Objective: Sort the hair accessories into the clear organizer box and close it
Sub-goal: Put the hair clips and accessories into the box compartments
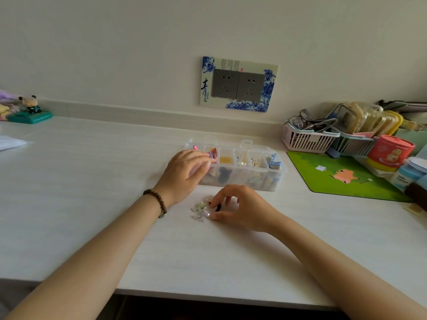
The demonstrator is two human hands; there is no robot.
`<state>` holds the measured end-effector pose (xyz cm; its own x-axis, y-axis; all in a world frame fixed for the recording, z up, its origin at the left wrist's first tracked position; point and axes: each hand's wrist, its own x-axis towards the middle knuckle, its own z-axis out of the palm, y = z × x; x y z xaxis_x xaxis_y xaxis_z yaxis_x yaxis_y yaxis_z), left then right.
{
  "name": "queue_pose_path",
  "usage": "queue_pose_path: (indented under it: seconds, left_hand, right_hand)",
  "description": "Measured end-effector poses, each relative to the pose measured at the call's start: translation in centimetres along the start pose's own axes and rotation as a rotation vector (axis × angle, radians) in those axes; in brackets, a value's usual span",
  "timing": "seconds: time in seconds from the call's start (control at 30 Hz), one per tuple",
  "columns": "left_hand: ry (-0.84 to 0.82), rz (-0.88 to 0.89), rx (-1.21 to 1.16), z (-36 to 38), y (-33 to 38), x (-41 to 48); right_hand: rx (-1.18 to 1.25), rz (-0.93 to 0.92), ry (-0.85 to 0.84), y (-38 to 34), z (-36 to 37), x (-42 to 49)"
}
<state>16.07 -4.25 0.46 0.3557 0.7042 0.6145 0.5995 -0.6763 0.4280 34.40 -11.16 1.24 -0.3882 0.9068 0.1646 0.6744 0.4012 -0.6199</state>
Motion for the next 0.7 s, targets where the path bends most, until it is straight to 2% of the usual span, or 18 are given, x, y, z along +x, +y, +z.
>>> queue_pose_path:
  seconds: [0.23,0.33,0.47,0.53,0.6,0.7]
  left_hand:
    - [0.000,-0.002,0.003,0.0,0.1,0.0]
    - [0.008,0.000,0.008,0.1,0.1,0.0]
    - [0.002,-0.008,0.014,0.1,0.1,-0.1]
    - [0.005,-0.004,0.016,0.2,0.1,0.0]
    - [0.014,0.006,0.021,0.2,0.1,0.0]
    - [0.018,0.009,0.021,0.2,0.0,0.0]
  right_hand:
    - [0.126,-0.004,0.058,1.6,-1.1,-0.4]
    - [0.213,-0.001,0.227,1.7,-2.9,0.2]
    - [0.169,0.001,0.532,2.2,-6.8,1.8]
    - [0.129,0.014,0.617,2.9,-8.2,2.5]
    - [0.105,0.043,0.623,3.9,-8.8,3.2]
    - [0.058,0.099,0.544,5.1,-9.0,3.8]
